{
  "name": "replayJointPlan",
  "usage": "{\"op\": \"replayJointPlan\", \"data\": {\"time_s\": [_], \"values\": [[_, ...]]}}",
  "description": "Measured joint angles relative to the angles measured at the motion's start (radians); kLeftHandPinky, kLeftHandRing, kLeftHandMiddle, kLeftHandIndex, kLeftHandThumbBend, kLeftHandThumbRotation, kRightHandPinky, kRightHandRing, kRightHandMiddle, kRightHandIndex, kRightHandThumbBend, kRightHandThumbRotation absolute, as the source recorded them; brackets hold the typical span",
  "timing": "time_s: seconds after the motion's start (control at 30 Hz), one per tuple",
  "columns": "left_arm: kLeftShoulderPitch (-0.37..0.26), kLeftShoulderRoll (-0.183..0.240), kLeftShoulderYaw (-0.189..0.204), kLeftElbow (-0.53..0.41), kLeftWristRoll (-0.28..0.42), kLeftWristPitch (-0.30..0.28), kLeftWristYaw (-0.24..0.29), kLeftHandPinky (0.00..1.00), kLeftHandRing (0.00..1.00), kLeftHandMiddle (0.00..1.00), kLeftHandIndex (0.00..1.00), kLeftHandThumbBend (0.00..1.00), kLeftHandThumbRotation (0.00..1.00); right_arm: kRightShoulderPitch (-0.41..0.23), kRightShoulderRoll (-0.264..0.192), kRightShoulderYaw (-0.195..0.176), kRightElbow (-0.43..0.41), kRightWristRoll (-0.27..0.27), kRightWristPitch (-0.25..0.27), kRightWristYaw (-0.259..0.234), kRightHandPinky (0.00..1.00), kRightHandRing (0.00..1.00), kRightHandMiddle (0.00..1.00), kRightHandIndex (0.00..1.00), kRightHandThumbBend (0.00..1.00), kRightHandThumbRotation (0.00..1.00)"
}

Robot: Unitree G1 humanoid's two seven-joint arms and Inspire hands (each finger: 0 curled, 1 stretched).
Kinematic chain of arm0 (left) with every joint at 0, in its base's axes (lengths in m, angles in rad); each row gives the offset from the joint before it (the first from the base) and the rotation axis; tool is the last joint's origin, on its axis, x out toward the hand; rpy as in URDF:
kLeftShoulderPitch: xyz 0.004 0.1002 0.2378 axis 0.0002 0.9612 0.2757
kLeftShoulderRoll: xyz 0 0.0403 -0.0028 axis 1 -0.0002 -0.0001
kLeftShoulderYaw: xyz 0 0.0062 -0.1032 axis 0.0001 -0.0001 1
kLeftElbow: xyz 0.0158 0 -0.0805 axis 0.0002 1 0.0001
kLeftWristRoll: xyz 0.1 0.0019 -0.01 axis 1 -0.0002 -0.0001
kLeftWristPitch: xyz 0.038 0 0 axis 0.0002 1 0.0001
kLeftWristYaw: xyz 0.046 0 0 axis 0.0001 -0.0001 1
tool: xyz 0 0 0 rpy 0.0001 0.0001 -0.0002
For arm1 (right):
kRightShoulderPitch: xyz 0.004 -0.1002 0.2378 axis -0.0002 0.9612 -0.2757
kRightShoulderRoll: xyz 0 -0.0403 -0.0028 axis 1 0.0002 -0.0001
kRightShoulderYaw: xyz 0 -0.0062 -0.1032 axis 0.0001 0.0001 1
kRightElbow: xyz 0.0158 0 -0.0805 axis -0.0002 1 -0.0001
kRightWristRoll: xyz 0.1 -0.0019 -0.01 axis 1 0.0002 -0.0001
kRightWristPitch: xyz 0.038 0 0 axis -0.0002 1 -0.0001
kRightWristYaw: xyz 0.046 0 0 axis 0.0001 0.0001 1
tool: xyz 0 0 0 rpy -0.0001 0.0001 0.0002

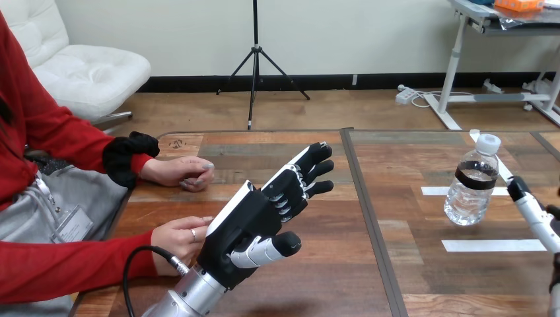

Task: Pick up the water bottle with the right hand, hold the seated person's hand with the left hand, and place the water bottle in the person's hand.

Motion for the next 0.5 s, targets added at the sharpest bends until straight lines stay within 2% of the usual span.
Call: {"op": "replayJointPlan", "data": {"time_s": [0.5], "values": [[0.0, 0.001, 0.002, 0.0, -0.033, 0.008, -0.03, 0.92, 0.97, 0.98, 0.96, 1.0, 0.67, -0.116, -0.047, 0.043, 0.197, -0.013, 0.043, 0.039, 0.83, 0.93, 0.93, 0.96, 1.0, 0.55]]}}
